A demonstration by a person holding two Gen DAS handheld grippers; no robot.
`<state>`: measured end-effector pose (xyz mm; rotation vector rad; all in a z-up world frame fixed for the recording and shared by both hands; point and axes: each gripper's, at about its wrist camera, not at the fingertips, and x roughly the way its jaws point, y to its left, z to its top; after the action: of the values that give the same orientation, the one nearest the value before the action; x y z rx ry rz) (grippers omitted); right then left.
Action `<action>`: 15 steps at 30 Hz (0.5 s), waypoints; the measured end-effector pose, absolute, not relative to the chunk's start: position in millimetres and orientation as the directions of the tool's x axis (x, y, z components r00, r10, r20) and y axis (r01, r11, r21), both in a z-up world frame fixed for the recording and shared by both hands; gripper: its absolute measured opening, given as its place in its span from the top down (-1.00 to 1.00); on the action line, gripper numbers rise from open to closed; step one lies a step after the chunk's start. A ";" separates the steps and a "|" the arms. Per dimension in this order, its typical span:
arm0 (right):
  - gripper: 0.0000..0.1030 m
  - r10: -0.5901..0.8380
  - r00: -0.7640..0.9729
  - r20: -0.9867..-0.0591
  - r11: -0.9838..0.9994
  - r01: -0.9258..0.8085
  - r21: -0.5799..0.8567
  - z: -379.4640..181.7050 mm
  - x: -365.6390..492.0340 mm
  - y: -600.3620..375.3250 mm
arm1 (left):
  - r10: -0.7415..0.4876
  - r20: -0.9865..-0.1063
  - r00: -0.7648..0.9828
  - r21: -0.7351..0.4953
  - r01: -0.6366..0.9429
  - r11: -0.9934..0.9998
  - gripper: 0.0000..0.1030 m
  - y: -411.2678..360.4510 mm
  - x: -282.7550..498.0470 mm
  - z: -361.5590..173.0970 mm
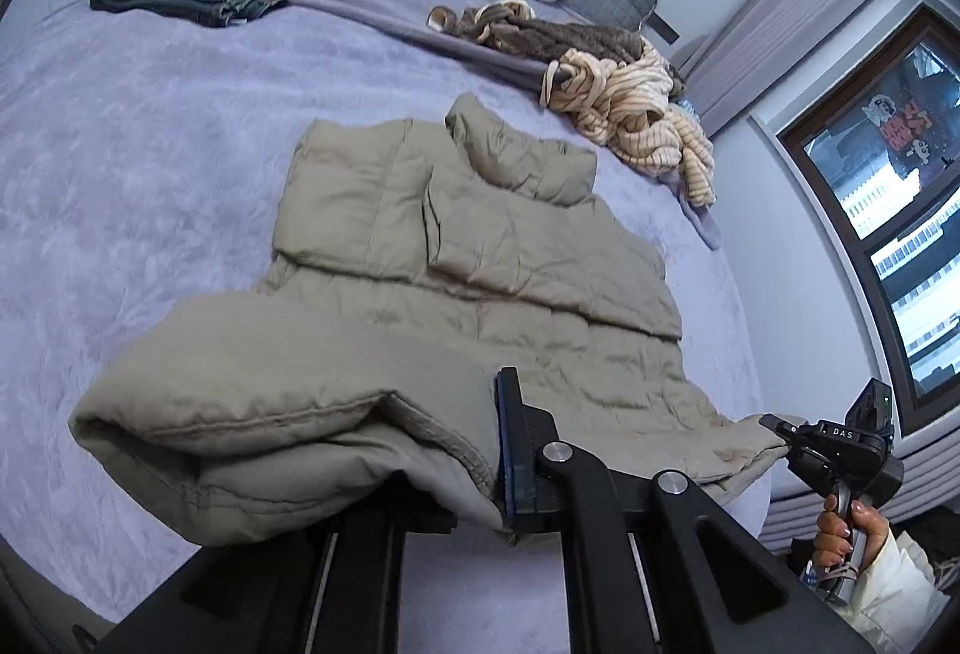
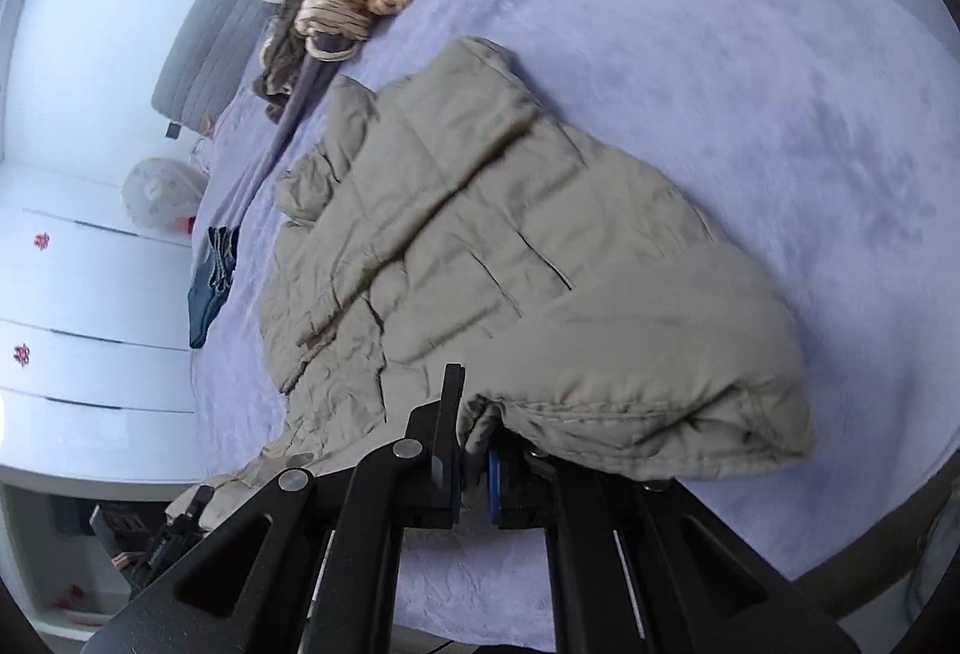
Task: Fold large clothes
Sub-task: 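Grasp the jacket hem with both tools and lift it toward the collar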
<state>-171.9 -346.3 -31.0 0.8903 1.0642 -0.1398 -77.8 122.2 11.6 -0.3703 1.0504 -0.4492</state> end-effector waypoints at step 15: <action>0.89 0.299 0.561 -0.772 0.823 0.257 0.506 20.4 30.5 -367.1 | -0.367 -0.733 0.573 -0.395 0.080 0.915 0.79 76.5 68.4 45.5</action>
<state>30.5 -367.1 20.4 0.6301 0.9929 0.0267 68.4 76.5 45.5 -0.3376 0.9274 -0.2677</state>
